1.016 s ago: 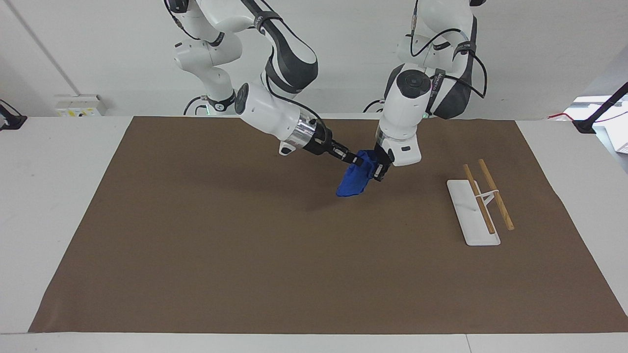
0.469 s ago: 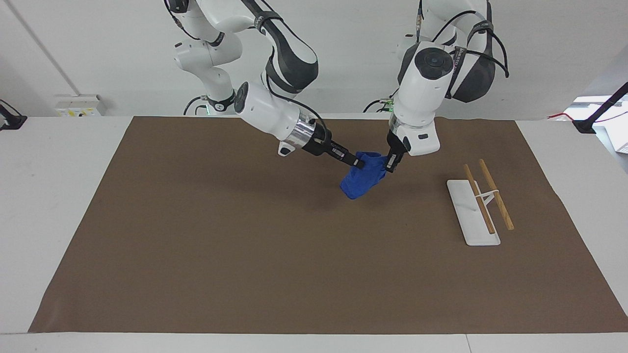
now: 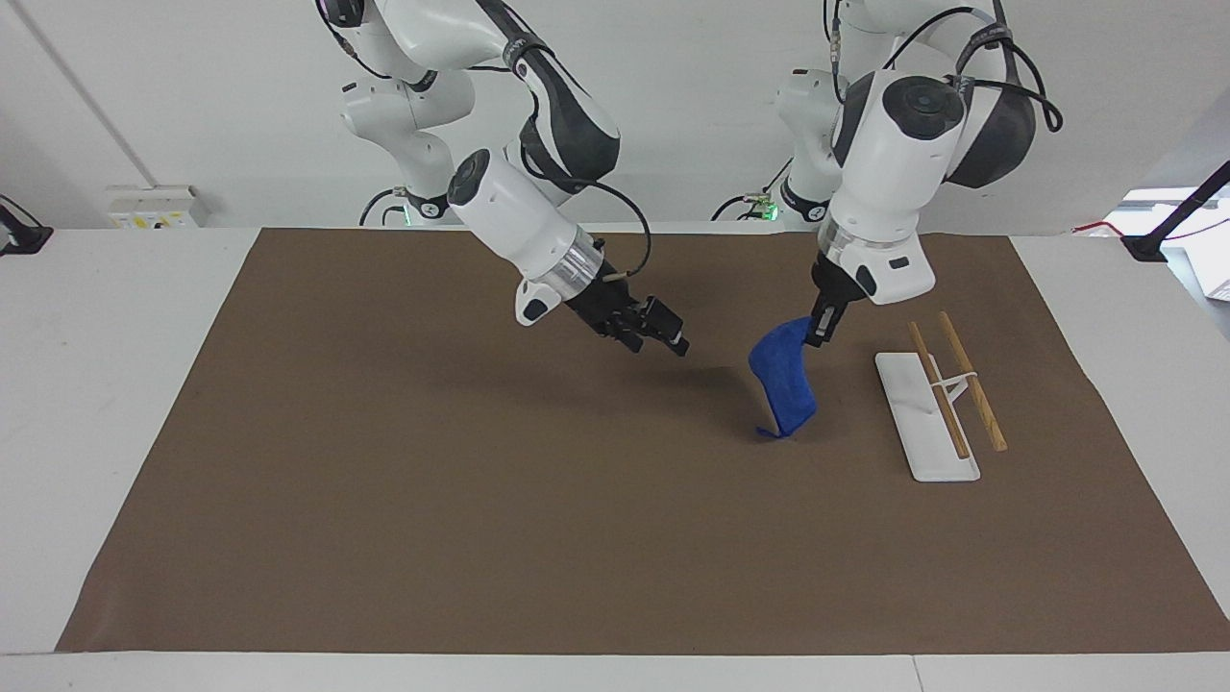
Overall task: Right arm passes towel to left arm to hang
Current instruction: 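Drape the towel over the wooden rack while the right gripper withdraws, then open the left gripper to release the towel onto the rack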
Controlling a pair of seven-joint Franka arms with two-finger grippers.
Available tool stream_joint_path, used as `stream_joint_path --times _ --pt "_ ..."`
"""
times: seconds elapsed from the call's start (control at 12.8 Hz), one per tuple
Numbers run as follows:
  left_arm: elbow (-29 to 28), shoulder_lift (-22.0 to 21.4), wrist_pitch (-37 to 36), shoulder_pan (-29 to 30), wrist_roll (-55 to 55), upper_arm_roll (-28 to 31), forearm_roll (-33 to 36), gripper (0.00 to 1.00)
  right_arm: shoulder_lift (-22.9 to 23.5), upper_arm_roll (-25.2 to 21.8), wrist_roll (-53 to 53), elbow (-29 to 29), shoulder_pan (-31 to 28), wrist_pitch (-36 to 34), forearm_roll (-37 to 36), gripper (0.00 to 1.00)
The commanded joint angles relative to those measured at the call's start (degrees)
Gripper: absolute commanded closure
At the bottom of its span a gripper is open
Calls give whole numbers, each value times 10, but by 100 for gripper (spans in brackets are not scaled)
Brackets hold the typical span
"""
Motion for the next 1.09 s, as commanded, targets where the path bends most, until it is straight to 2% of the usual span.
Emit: stream_joint_path --times 0.0,0.23,0.39,0.47,0.7,0.86,1.02 --pt "9 -10 -18 49 79 -2 16 100 2 5 -53 -9 -83 -9 -107 0" --pt "10 -16 -14 99 164 -2 92 100 -1 1 -119 4 -157 -71 -203 0" --pt "23 -11 -3 143 234 -2 117 100 -18 2 -141 29 -204 -168 -312 0" --pt "30 -7 10 165 260 -2 119 100 -24 2 -157 60 -218 -226 -353 0" --pt "20 -6 60 218 329 -3 126 100 -29 0 -161 192 -246 -430 -383 0" --pt "-2 -13 87 255 389 -3 126 100 -72 1 -161 206 -273 -483 -379 0" --pt "-64 -38 137 278 414 -3 126 100 -105 -4 -184 205 -278 -527 -386 0"
